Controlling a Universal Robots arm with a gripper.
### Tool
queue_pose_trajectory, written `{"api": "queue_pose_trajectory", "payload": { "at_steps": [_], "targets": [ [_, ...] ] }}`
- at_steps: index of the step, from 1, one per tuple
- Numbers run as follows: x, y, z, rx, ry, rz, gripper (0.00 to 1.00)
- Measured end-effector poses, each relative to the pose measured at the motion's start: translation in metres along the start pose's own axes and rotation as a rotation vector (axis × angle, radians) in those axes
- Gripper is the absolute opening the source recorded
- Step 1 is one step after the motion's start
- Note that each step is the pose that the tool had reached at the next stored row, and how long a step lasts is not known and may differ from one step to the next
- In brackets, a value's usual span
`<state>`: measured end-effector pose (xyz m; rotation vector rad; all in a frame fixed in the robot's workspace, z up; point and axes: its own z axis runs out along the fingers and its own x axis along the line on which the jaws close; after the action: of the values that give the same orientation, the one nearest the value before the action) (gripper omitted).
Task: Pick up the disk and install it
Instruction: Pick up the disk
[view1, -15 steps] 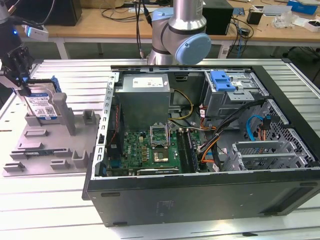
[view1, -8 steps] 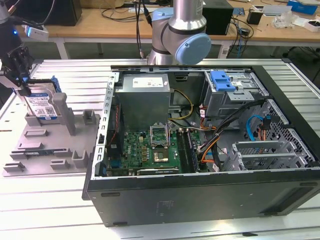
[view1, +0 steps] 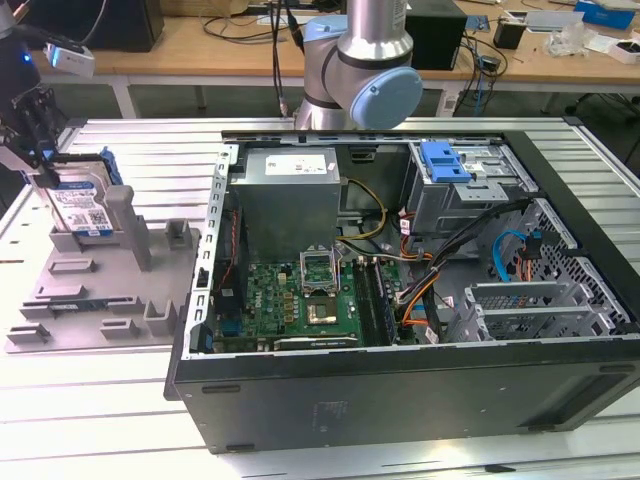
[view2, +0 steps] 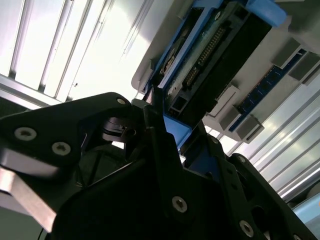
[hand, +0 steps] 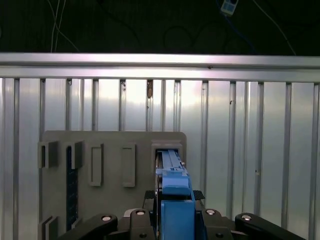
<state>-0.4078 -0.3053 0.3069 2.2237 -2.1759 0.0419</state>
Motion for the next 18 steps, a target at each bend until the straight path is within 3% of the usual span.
{"api": "queue_pose_trajectory", "payload": {
  "at_steps": [4, 18],
  "targets": [
    [0.0006, 0.0000, -0.0149, 0.0000, 0.0000, 0.000, 0.37],
    [0.0015, 0.0001, -0.0373, 0.0000, 0.0001, 0.000, 0.37]
  ]
}}
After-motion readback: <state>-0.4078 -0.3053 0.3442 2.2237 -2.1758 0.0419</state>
